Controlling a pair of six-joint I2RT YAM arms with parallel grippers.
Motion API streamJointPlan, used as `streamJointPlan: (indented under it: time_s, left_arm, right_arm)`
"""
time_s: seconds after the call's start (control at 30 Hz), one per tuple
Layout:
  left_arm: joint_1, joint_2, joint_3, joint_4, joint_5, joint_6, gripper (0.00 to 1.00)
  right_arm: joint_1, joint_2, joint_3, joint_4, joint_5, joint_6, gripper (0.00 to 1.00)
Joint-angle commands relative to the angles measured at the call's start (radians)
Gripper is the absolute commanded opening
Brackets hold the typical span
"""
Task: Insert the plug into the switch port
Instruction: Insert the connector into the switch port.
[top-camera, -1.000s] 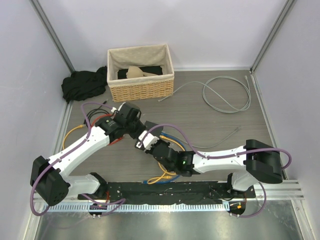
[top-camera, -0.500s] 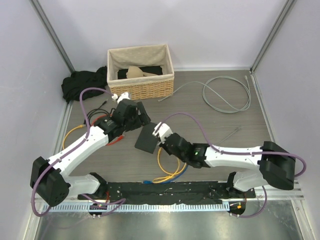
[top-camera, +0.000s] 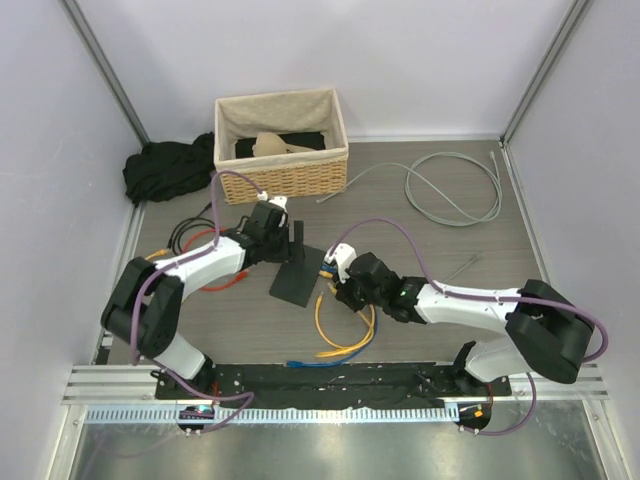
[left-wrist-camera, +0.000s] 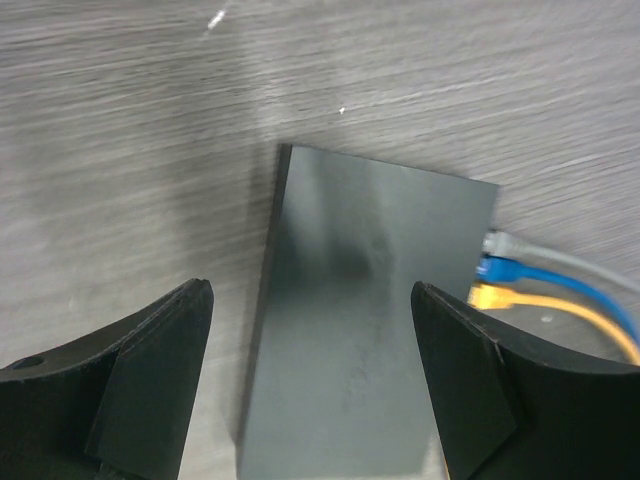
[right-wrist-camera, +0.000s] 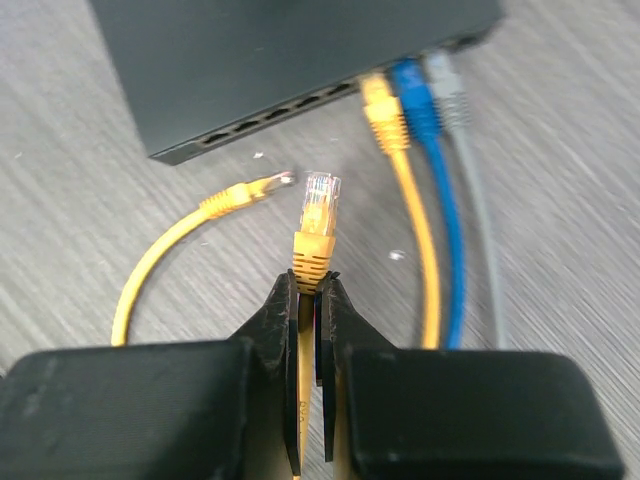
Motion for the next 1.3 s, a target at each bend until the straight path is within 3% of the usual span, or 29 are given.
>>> streamJointPlan:
  time_s: [0.0, 0.63, 1.27]
  left_arm:
    - [0.034, 0.073, 0.026, 0.118, 0.159, 0.126, 0.84]
    - [0.035, 0.214, 0.075, 0.138, 0.355, 0.284, 0.78]
    - [0.034, 0.24, 0.079, 0.153, 0.435, 0.299, 0.77]
  right_arm:
    - [-0.026, 0.04, 0.016, 0.077, -0.143, -0.058, 0.01]
    - [-0.083, 0.197, 0.171, -0.01, -0.167, -0.222, 0.01]
    - [-0.085, 0.186, 0.204, -0.12, -0.074, -0.179, 0.01]
